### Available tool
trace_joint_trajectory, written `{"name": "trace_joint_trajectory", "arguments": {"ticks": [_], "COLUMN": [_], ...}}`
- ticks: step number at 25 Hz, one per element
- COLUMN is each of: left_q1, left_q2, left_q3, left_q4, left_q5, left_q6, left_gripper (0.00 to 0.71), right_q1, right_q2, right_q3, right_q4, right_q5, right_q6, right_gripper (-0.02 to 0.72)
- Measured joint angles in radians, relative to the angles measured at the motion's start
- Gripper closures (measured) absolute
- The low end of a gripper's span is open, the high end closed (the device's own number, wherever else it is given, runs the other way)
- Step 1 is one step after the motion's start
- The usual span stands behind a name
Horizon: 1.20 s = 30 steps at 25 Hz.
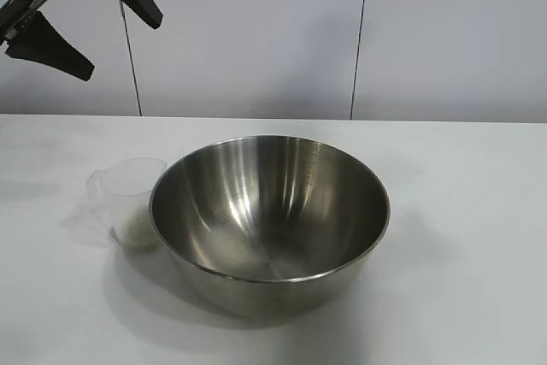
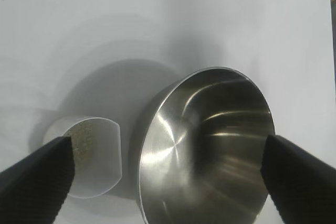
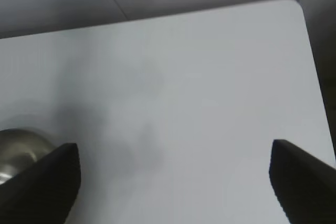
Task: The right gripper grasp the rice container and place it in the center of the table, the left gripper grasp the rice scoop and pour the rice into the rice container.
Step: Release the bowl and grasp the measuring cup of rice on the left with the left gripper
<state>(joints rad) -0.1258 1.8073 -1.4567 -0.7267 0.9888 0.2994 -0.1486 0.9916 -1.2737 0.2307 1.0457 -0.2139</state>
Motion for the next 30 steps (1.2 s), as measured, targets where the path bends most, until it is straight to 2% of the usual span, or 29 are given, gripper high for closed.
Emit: {"name": "trace_joint_trajectory", "arguments": {"ticks": [5, 8, 11, 17, 22, 26, 30], "left_q1": [0.000, 0.000, 0.000, 0.000, 0.000, 0.000, 0.000], "left_q2": [0.000, 0.000, 0.000, 0.000, -0.020, -0.109, -0.257], "left_q3": [0.000, 0.000, 0.000, 0.000, 0.000, 0.000, 0.019], "left_q4": [0.000, 0.000, 0.000, -0.028, -0.133, -0.193, -0.168], "left_q5": [0.000, 0.000, -0.003, -0.044, -0.051, -0.047, -0.028], "left_q6": [0.064, 0.103, 0.140, 0.195, 0.415, 0.517, 0.520], "left_gripper": [0.016, 0.016, 0.016, 0.016, 0.016, 0.016, 0.016], "right_q1": [0.078, 0.085, 0.123, 0.233, 0.243, 0.243, 0.243], "right_q2": [-0.407, -0.585, -0.698, -0.818, -0.839, -0.839, -0.839], "right_q3": [0.317, 0.438, 0.513, 0.651, 0.775, 0.782, 0.782], "right_q4": [-0.032, -0.060, -0.063, -0.073, -0.102, -0.105, -0.105], "right_q5": [-0.027, -0.017, -0.003, 0.009, -0.028, -0.053, -0.055], "right_q6": [0.022, 0.014, 0.008, 0.007, 0.019, 0.020, 0.021], "right_gripper": [0.042, 0.050, 0.064, 0.064, 0.064, 0.064, 0.064]}}
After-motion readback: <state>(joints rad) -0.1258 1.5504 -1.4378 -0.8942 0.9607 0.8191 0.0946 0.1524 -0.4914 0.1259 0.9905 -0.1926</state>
